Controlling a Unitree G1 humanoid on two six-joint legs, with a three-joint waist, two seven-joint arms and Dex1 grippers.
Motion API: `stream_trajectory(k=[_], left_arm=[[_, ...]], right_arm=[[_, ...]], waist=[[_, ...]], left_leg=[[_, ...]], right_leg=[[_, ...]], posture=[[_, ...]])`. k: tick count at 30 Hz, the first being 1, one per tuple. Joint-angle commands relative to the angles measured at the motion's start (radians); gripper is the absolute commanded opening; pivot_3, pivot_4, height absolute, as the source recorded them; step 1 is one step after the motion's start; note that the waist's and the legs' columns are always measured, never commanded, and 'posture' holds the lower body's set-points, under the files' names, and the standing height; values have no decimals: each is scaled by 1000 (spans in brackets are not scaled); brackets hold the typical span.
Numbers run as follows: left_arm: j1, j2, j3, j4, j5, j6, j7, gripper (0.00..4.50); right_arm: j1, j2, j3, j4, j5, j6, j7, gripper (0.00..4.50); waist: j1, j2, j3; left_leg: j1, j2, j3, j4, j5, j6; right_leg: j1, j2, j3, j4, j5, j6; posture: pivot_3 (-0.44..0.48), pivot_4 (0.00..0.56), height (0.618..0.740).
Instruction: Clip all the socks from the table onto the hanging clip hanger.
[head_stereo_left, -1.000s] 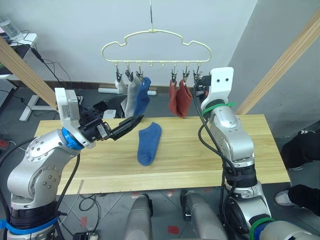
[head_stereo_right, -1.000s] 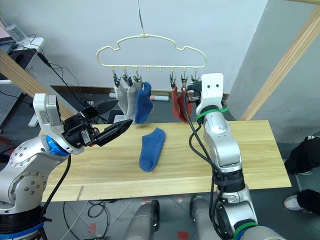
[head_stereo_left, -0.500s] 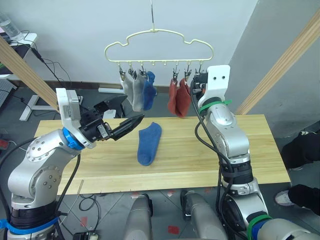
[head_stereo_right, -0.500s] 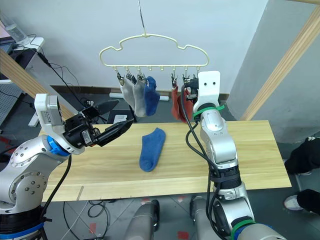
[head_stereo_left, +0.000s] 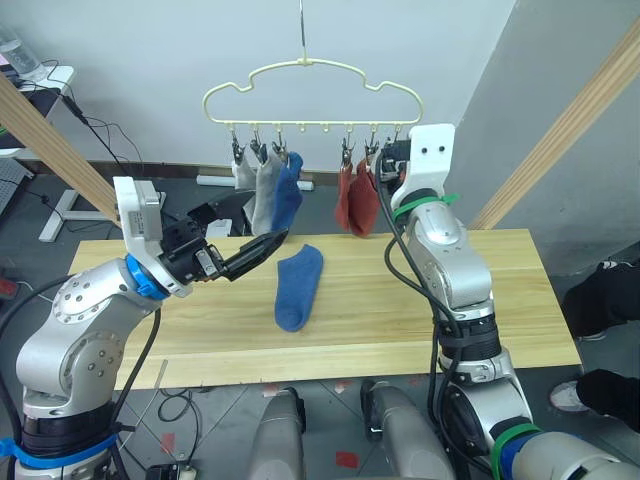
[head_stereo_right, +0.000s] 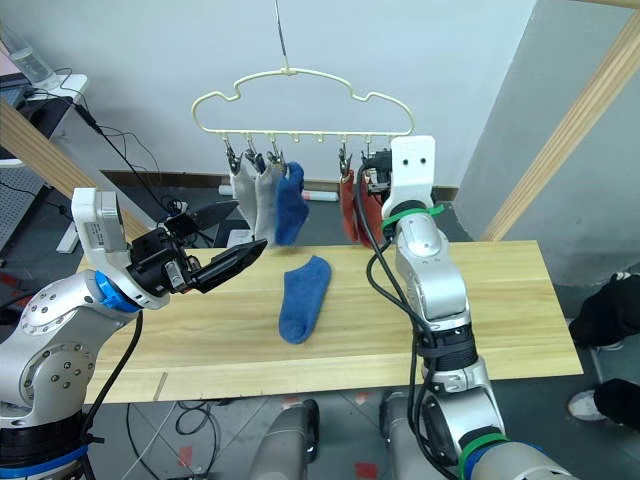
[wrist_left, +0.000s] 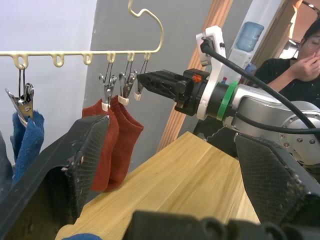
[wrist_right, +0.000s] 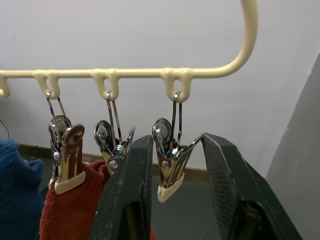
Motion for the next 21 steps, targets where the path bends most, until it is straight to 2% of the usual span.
stream_trajectory(k=[1,21], left_arm=[[1,-4,5,-24,2,-22,6,4500],[3,-2,-1,-24,6,-26,10,4500]], right_arm=[[-37,9,-2,-15,-3,-31,-3,1570],[-74,27,-7,42,-3,-63,-7,1570]], waist=[[0,0,0],[1,0,0]], left_leg=[[0,0,0,0,0,0],[0,0,0,0,0,0]], right_leg=[[0,0,0,0,0,0],[0,0,0,0,0,0]], posture=[[86,320,740],[96,312,740]])
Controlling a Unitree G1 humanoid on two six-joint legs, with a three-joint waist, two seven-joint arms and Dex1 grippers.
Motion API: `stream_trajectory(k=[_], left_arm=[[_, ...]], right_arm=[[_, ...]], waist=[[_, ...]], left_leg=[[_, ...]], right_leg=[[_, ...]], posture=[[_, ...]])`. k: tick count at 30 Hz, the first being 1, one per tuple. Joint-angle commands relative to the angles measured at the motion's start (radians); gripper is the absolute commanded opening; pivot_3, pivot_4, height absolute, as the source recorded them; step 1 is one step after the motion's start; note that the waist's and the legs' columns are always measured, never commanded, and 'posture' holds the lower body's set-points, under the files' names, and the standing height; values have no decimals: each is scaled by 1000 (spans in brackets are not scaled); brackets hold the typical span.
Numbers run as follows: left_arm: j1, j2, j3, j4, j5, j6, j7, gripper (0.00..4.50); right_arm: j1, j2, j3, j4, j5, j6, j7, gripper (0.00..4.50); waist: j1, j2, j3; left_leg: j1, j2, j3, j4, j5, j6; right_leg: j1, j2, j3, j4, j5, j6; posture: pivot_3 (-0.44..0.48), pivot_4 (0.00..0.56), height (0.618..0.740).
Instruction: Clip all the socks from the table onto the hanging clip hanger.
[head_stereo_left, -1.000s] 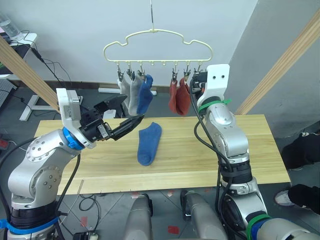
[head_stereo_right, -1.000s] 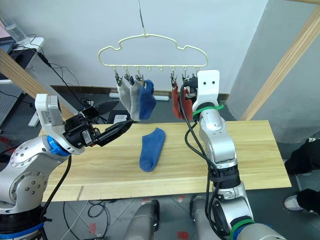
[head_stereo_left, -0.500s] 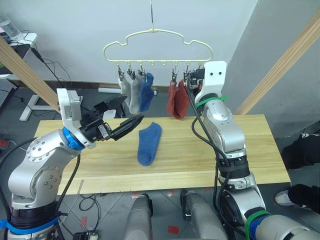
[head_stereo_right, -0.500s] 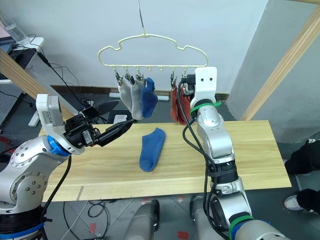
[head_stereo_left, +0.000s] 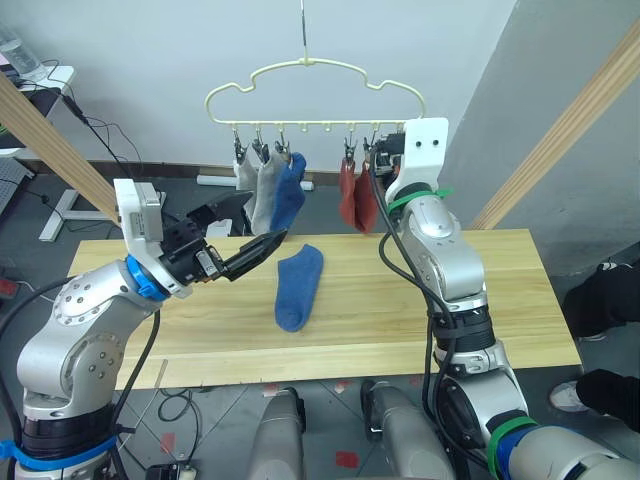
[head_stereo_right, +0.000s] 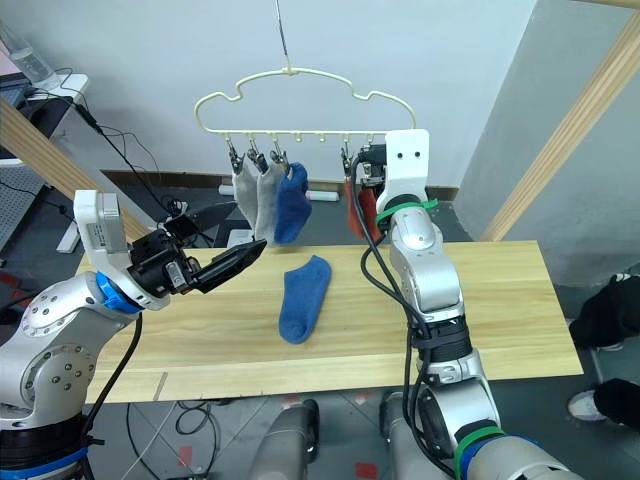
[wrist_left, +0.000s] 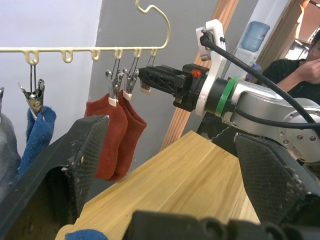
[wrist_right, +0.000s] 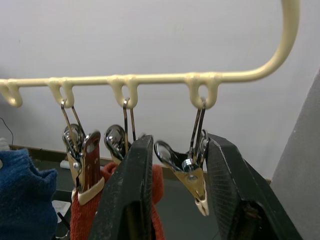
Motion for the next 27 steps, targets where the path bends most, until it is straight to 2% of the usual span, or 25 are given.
stream_trajectory(k=[1,10,17,27], left_arm=[[-6,-1,0,-24,2,-25,-5,4500],[-7,0,-4,-23,4,-28,-4,4500],[-3,-2,-6,-26,5,-29,0,4500],[19,-6,-11,-31,5,-31,3,4500]], right_arm=[[-28,4,-5,-17,-4,-34,-7,1570],[-29,3,-3,-15,1,-41,4,1570],[-23,1,-2,-22,-2,-38,6,27],[-25,-77,-54,-117,73,99,96,27]], waist=[[0,0,0],[0,0,0],[0,0,0],[0,0,0]], left_leg=[[0,0,0,0,0,0],[0,0,0,0,0,0],[0,0,0,0,0,0],[0,0,0,0,0,0]], right_leg=[[0,0,0,0,0,0],[0,0,0,0,0,0],[0,0,0,0,0,0],[0,0,0,0,0,0]], posture=[[96,312,740],[94,308,740],[93,313,740],[76,321,740]])
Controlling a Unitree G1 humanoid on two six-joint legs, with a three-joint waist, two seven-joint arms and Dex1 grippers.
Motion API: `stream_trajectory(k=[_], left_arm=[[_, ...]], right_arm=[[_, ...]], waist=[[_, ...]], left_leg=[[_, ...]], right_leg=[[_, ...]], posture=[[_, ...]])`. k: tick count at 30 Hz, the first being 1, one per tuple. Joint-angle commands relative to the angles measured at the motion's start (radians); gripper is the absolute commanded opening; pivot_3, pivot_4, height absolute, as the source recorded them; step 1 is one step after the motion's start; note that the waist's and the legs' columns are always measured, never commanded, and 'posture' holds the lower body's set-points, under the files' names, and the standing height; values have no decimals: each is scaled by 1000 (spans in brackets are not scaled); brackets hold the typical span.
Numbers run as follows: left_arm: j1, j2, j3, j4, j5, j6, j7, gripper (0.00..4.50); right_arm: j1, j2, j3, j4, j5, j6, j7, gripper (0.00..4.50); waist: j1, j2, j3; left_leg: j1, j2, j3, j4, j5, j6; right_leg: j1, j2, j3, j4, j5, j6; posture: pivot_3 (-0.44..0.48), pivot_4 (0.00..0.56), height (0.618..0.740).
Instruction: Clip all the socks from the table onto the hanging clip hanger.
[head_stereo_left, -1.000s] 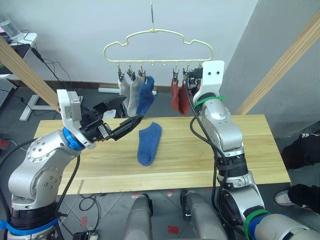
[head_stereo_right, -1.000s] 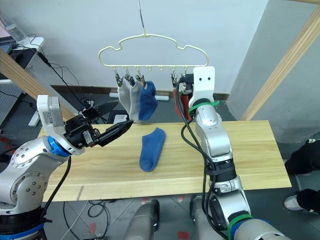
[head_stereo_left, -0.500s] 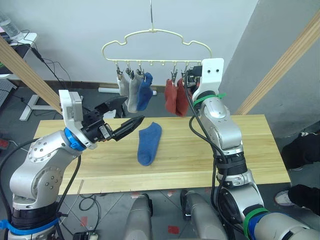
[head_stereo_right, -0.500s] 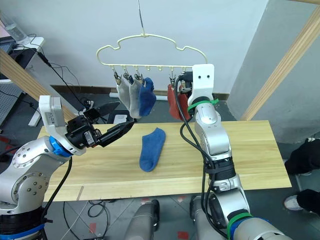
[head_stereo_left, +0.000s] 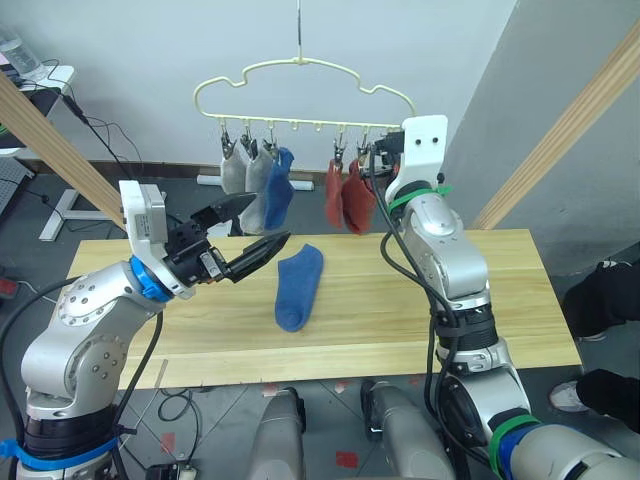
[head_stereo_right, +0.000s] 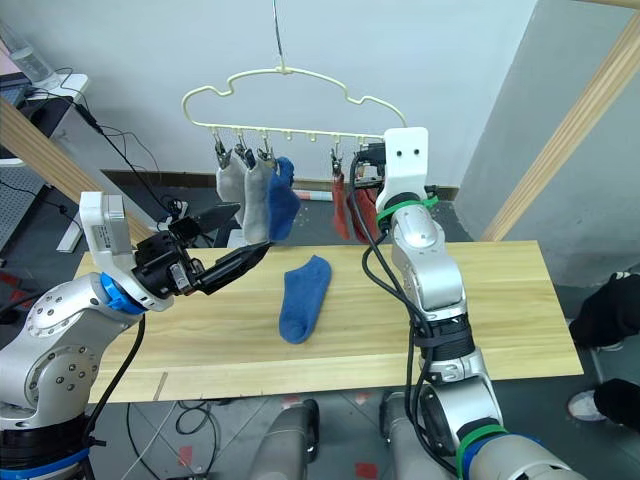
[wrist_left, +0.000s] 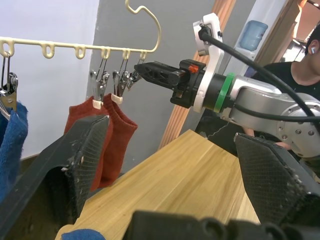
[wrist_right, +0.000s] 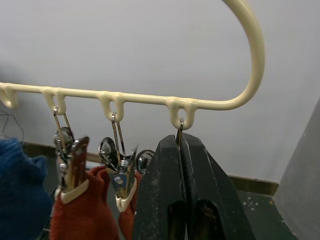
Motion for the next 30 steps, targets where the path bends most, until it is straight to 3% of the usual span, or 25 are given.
stream_trajectory(k=[1,21,24,27,30], left_arm=[[14,-7,4,-29,5,-23,1,4500],[11,-3,-12,-15,10,-19,-16,4500],[14,-6,-15,-17,12,-20,-16,4500],[17,-7,-16,-22,10,-19,-15,4500],[19,-4,-13,-23,8,-17,-16,4500]], right_arm=[[-21,-54,-47,-96,50,63,56,27],[21,-159,-58,-179,91,148,139,27],[22,-175,-54,-181,90,147,146,602],[35,-177,-47,-186,82,139,141,1566],[54,-176,-32,-197,66,117,133,1566]], waist=[[0,0,0],[0,0,0],[0,0,0],[-1,0,0],[-1,0,0]], left_leg=[[0,0,0,0,0,0],[0,0,0,0,0,0],[0,0,0,0,0,0],[0,0,0,0,0,0],[0,0,0,-1,0,0]], right_leg=[[0,0,0,0,0,0],[0,0,0,-1,0,0],[0,0,0,-1,0,0],[0,0,0,-1,0,0],[0,0,0,-1,0,0]], posture=[[76,321,740],[54,323,740],[54,324,740],[55,324,740],[59,323,740]])
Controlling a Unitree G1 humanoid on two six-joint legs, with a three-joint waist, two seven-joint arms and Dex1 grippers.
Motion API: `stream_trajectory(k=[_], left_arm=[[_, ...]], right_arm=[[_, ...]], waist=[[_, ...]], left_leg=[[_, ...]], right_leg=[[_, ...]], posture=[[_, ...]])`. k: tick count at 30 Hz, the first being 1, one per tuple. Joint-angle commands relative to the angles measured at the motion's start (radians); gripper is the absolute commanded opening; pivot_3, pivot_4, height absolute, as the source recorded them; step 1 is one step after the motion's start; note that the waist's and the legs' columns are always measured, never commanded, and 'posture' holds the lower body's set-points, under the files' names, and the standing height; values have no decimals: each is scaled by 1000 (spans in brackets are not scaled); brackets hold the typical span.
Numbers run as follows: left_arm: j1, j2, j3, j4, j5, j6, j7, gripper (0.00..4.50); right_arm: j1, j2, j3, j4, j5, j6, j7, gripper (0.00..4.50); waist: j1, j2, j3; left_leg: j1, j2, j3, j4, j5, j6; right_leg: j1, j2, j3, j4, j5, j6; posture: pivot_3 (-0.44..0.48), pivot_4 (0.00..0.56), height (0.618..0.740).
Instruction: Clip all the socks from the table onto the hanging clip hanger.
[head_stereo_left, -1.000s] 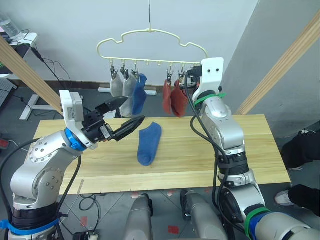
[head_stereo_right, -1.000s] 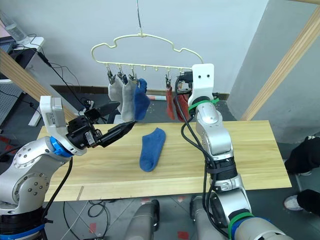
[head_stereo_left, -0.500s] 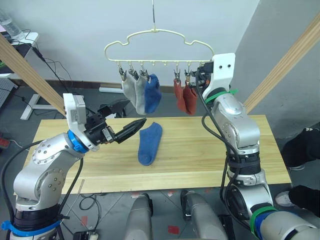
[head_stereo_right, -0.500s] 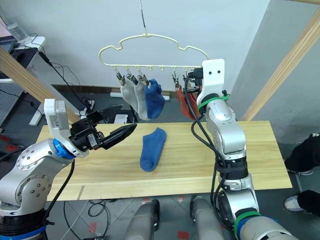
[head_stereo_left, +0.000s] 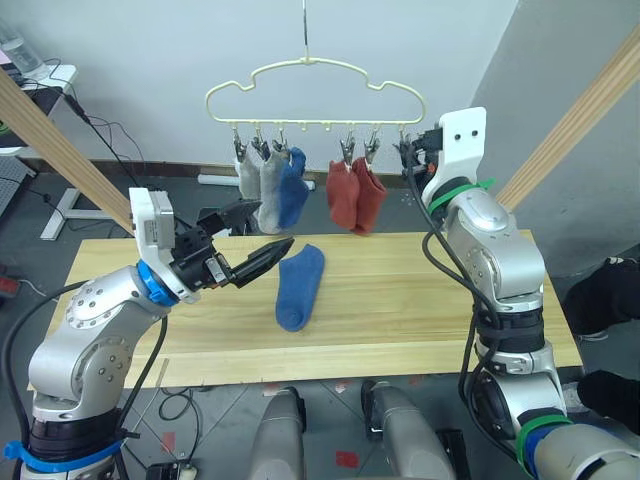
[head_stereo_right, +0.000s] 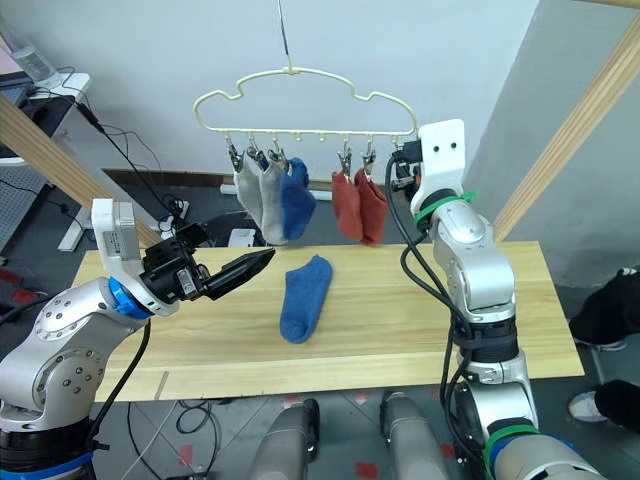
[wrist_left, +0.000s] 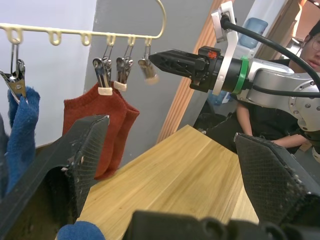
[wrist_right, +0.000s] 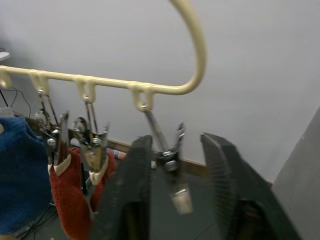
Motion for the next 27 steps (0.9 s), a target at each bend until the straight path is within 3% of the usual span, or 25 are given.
stream_trajectory(k=[1,12,27], left_arm=[[5,6,8,-27,-5,-11,-11,4500],[6,11,12,-28,-6,-7,-19,4500],[-5,13,8,-28,-6,-3,-22,4500]], right_arm=[[20,2,3,-58,-12,-38,-11,1566],[81,57,30,-102,-35,-55,-63,1566],[62,131,53,-43,-80,-109,-139,1566]], waist=[[0,0,0],[0,0,0],[0,0,0]], left_leg=[[0,0,0,0,0,0],[0,0,0,0,0,0],[0,0,0,0,0,0]], right_leg=[[0,0,0,0,0,0],[0,0,0,0,0,0],[0,0,0,0,0,0]], posture=[[59,322,740],[65,318,740],[69,309,740]])
